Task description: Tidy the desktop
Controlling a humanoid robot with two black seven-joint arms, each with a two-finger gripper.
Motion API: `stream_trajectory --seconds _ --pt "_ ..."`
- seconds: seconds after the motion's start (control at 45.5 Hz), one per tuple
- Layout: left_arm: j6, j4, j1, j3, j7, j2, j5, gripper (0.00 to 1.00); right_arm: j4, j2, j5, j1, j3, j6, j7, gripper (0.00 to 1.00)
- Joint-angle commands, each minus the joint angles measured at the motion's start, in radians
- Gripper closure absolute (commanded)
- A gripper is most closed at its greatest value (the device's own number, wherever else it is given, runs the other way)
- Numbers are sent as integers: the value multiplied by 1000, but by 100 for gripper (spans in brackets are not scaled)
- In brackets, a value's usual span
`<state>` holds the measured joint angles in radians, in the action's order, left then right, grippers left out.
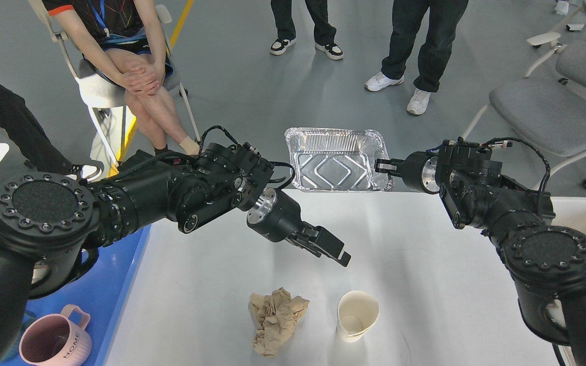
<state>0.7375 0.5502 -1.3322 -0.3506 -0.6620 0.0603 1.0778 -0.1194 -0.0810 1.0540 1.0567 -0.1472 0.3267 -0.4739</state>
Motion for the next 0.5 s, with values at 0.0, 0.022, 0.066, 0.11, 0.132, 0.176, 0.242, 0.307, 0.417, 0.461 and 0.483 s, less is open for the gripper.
stream_trajectory --seconds 0.0,0.022,0.066,0.11,0.132,0.176,0.242,0.307,0.417,0.461,0.483 --pt "2 -7 34 -5 12 41 -1 22 0 0 0 3 0 0 1 100" --pt "5 -9 34 -7 12 53 -1 22 -2 0 0 3 0 0 1 100" --pt "6 -9 36 -13 13 67 -1 22 0 1 0 3 0 0 1 100" --pt "6 -9 36 -27 13 73 1 22 -2 1 0 3 -2 0 0 100" --pt "8 -9 36 -39 13 73 1 22 0 1 0 3 -2 0 1 100" --pt "5 -9 36 -68 13 73 1 22 0 1 0 2 0 0 1 100" --pt "-4 -10 39 -96 13 75 -2 22 0 1 0 3 0 0 1 100" --pt "-7 -15 57 -106 15 75 -1 22 -2 3 0 3 0 0 1 100" --pt "-20 -50 80 -110 18 90 2 22 -2 3 0 2 1 0 0 100" --pt "-41 -79 97 -110 21 105 4 22 -2 4 0 2 1 -2 0 100" --pt "-52 -93 103 -110 22 113 4 22 -2 4 0 0 1 -2 0 100"
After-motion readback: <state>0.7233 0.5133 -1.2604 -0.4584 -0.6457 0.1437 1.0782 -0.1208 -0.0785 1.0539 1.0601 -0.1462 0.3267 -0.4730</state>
